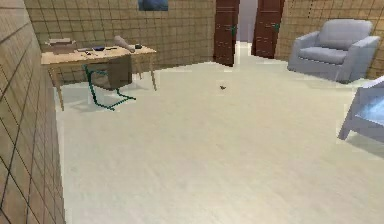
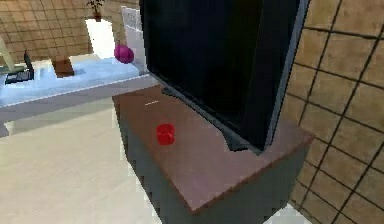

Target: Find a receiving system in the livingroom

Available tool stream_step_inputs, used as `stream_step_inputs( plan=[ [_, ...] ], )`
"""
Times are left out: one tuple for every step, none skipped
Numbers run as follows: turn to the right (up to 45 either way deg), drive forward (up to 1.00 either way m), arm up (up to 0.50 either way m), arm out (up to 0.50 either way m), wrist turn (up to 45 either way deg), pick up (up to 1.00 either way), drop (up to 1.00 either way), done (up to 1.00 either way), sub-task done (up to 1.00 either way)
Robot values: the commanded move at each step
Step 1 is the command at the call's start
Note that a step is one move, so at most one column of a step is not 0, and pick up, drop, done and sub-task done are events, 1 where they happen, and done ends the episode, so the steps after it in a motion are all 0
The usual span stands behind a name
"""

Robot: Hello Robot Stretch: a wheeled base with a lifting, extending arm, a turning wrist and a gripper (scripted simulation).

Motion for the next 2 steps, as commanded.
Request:
stream_step_inputs(
  plan=[
    [12.0,0.00,0.00,0.00,0.0,0.00,0.00,0.00,0.00],
    [0.0,1.00,0.00,0.00,0.0,0.00,0.00,0.00,0.00]
  ],
)
